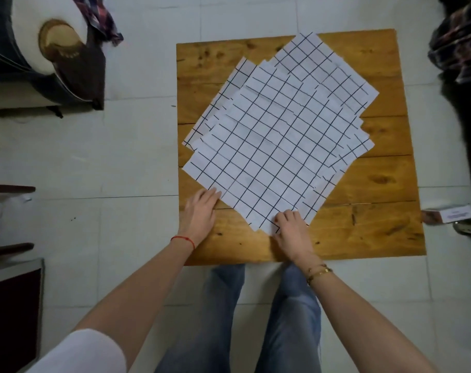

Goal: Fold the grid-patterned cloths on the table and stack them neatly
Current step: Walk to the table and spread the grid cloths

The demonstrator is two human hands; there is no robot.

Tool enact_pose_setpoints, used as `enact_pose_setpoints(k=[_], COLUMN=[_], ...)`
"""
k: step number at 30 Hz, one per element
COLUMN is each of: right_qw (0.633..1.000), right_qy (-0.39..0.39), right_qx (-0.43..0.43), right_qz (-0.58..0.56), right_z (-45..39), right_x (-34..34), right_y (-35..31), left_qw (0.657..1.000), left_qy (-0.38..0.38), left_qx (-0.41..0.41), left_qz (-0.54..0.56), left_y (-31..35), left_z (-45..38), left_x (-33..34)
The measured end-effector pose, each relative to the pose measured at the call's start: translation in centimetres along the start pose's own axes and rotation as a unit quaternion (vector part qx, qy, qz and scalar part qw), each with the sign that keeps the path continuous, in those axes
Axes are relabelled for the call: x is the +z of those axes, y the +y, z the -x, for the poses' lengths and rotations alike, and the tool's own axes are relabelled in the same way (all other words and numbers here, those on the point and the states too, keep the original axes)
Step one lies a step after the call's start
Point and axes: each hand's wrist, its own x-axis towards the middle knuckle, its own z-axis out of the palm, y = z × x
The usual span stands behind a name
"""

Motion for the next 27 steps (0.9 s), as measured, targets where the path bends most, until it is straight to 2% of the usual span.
enact_pose_setpoints(k=[9,15,20,27], right_qw=[1.000,0.992,0.964,0.930], right_qy=[0.022,0.059,0.086,0.128], right_qx=[0.008,0.022,0.012,-0.016], right_qz=[-0.014,-0.107,-0.253,-0.343], right_z=[-1.6,-2.1,-1.8,0.5], right_x=[2.3,1.4,-2.3,-10.7], right_y=[0.4,0.7,0.4,1.1], left_qw=[1.000,1.000,0.998,0.985], left_qy=[0.002,0.007,0.025,0.119], left_qx=[0.023,0.022,0.052,0.064], left_qz=[0.002,0.003,0.025,0.110], left_y=[-0.7,-0.3,2.3,7.4], left_z=[-1.3,-1.6,-1.9,-2.1], left_x=[2.6,2.7,0.7,-5.0])
